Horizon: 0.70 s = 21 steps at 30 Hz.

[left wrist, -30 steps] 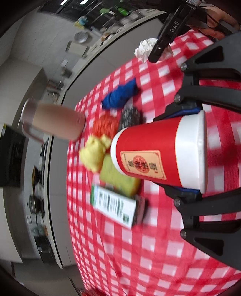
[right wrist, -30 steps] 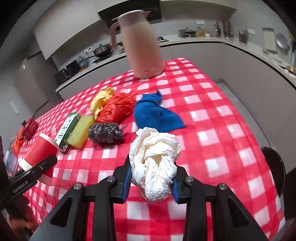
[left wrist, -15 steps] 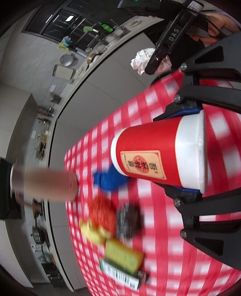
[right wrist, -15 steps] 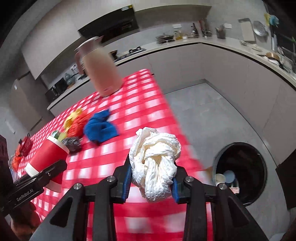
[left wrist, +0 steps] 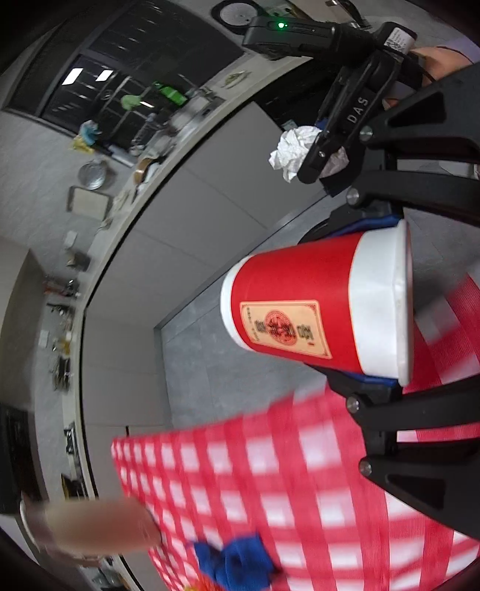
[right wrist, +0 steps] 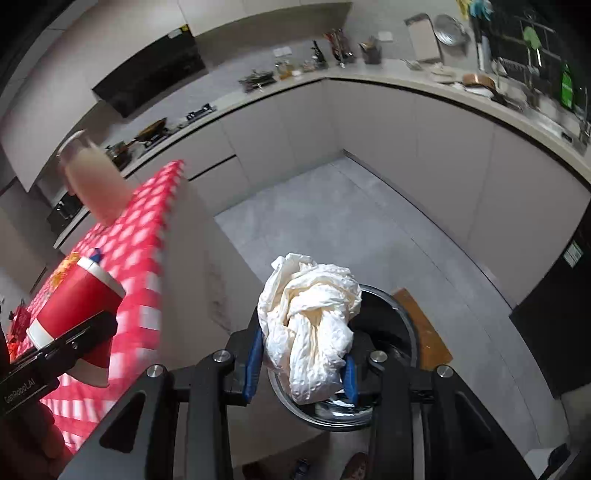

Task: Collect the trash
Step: 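Carry the red cup and tissue toward the black bucket, then open both grippers over the bucket to drop the cup and tissue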

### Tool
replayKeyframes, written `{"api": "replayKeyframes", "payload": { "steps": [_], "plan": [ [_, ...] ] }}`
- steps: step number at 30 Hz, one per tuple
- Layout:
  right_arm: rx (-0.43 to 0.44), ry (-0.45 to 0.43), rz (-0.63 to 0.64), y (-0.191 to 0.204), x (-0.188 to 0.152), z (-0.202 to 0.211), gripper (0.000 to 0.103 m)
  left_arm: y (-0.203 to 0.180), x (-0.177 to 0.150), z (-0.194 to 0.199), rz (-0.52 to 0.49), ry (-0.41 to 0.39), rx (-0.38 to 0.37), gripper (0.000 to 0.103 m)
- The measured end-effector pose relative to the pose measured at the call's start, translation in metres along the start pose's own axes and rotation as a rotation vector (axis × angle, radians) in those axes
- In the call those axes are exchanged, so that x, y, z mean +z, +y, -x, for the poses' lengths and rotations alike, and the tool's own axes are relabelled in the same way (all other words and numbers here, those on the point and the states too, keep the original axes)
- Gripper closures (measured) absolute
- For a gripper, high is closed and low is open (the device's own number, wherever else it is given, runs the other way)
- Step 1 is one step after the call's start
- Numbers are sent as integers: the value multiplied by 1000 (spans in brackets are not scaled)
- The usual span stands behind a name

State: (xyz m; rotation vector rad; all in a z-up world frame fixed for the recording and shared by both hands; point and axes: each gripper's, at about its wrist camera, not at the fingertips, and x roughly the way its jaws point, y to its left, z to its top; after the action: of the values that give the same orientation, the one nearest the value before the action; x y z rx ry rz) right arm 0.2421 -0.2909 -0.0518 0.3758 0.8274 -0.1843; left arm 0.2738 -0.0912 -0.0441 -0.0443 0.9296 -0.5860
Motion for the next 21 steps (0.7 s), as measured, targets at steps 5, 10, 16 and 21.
{"api": "replayKeyframes", "payload": {
  "steps": [5, 10, 16, 21],
  "plan": [
    [-3, 68, -5, -30, -8, -29, 65, -24, -7, -34, -15, 57, 21, 45],
    [18, 132, -4, -50, -11, -59, 65, -37, -10, -57, -20, 97, 69, 42],
    [36, 148, -2, -64, -5, -78, 54, -45, -10, -73, -26, 118, 114, 35],
    [13, 116, -23, -73, 2, -78, 32, -50, -4, -79, -30, 124, 131, 26]
  ]
}}
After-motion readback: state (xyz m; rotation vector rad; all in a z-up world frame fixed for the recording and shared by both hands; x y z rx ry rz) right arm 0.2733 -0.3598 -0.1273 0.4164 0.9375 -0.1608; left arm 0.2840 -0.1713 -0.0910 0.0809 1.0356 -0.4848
